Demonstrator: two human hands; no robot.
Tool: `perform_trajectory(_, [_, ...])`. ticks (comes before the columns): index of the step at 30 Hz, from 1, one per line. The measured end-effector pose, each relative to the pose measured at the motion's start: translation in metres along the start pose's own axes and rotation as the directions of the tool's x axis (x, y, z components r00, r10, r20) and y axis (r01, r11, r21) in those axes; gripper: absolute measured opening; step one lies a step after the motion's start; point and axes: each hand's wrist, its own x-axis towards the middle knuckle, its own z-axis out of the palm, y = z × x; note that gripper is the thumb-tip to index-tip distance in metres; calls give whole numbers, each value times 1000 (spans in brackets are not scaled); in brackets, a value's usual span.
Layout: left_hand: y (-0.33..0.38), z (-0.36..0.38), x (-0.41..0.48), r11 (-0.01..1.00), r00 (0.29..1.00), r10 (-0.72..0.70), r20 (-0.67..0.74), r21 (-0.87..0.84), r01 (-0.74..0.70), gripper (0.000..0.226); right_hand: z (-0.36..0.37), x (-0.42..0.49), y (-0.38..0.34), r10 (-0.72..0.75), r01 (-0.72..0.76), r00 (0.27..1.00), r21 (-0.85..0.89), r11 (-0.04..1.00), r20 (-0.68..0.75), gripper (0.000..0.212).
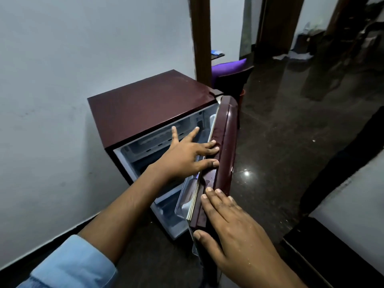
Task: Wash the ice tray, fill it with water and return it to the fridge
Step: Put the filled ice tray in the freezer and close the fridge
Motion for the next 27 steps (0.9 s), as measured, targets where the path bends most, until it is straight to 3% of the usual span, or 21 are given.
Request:
perform_trajectory(6, [-20, -15, -14, 989, 989, -106, 108, 114, 93, 53, 23, 26, -16, -123, 124, 992, 84, 989, -11, 74])
perform_trajectory(11, [-35, -23, -23, 981, 979, -159, 125, 131, 142, 50, 43, 49, -31, -189, 176, 981, 206, 962, 45, 81])
perform_trajectory(14, [-47, -24, -27, 974, 979, -170, 113, 171, 149, 50, 57, 58, -41, -191, 189, 981, 261, 947, -18, 83])
perform_trajectory(16, [-57, -23, -28, 970, 981, -171, 94, 191, 151, 50, 67, 57, -46, -83, 111, 993, 416, 903, -85, 81])
perform_trajectory(19, [-72, -25, -29, 972, 986, -155, 69, 190, 140, 48, 81, 53, -45, 231, -129, 967, 578, 806, -107, 75])
perform_trajectory(22, [-81, -29, -29, 977, 986, -152, 74, 163, 139, 47, 95, 57, -33, 311, -326, 943, 520, 789, 119, 71])
perform_trajectory(24, [-88, -31, -28, 979, 985, -157, 74, 143, 145, 48, 101, 63, -25, 237, -344, 930, 442, 828, 280, 62])
perform_trajectory(27, [-101, -32, -28, 982, 986, -161, 43, 111, 155, 52, 104, 72, -28, 134, -306, 917, 446, 841, 376, 45])
